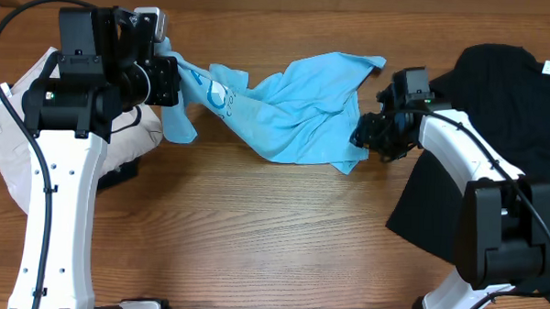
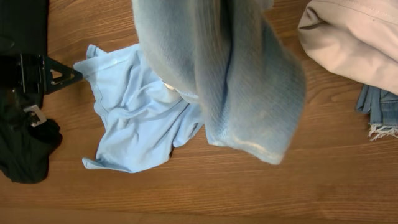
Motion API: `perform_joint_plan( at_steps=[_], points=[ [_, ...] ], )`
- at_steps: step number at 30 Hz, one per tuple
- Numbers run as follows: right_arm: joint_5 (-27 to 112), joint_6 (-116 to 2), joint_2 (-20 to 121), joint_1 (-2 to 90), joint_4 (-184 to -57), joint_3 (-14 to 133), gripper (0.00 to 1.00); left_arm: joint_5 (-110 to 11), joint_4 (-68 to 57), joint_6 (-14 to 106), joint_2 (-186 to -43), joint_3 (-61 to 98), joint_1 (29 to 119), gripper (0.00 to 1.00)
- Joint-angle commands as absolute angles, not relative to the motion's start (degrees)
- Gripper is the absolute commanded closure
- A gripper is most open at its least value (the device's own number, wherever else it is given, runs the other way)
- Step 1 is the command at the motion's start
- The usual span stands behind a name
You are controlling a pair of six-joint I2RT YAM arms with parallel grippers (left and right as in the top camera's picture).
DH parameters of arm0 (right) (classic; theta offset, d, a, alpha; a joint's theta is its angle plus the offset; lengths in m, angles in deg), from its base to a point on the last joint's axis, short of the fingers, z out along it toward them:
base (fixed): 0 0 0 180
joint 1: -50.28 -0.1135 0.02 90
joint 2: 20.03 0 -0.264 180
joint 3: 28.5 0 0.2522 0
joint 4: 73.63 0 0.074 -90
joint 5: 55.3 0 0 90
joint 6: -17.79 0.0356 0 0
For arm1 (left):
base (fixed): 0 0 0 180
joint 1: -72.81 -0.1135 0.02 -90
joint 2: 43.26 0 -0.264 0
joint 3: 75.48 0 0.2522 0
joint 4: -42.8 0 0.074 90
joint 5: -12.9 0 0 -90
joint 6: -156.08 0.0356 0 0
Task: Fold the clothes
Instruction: 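Stretch the T-shirt between both grippers, pulling it apart across the table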
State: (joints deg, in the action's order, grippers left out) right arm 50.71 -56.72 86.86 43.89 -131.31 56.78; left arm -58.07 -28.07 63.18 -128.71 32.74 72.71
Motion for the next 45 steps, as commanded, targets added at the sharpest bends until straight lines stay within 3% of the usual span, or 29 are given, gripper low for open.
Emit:
perform_joint_plan(
  at_steps=[1, 11, 14, 16, 23, 30, 40, 45],
  points=[
    [49.38, -54.17, 86.73, 43.89, -129.54, 54.97, 0.48, -58.0, -27.72, 62.65, -127.44, 34.2, 72.45, 0.95],
    [51.57, -54.12, 86.73, 43.8, -126.44, 52.96, 0.62, -57.96, -27.76, 62.63, -127.44, 34.2, 72.47, 0.95],
    [53.53, -54.19, 86.73, 43.8, -126.44, 52.96, 0.78, -57.96, -27.76, 62.63, -127.44, 34.2, 72.47, 0.95],
    [54.56, -54.39, 86.73, 43.8, -126.68, 52.98, 0.96, -57.98, -27.76, 62.65, -127.44, 34.2, 72.47, 0.95],
    [54.5, -61.82, 79.39, 46.16, -127.29, 54.69, 0.96, -58.05, -27.67, 62.87, -127.44, 34.2, 72.45, 0.95],
    [43.2, -58.12, 67.78, 50.97, -130.59, 54.88, 0.96, -59.23, -27.26, 62.85, -127.44, 34.25, 72.45, 0.95],
    [43.33, -57.1, 54.78, 54.53, -127.75, 58.18, 0.96, -60.56, -30.14, 63.94, -126.46, 42.68, 72.47, 0.96],
    [47.39, -56.75, 55.87, 54.53, -131.27, 58.18, 0.96, -60.58, -31.63, 63.97, -126.39, 42.64, 72.47, 0.96]
  ],
)
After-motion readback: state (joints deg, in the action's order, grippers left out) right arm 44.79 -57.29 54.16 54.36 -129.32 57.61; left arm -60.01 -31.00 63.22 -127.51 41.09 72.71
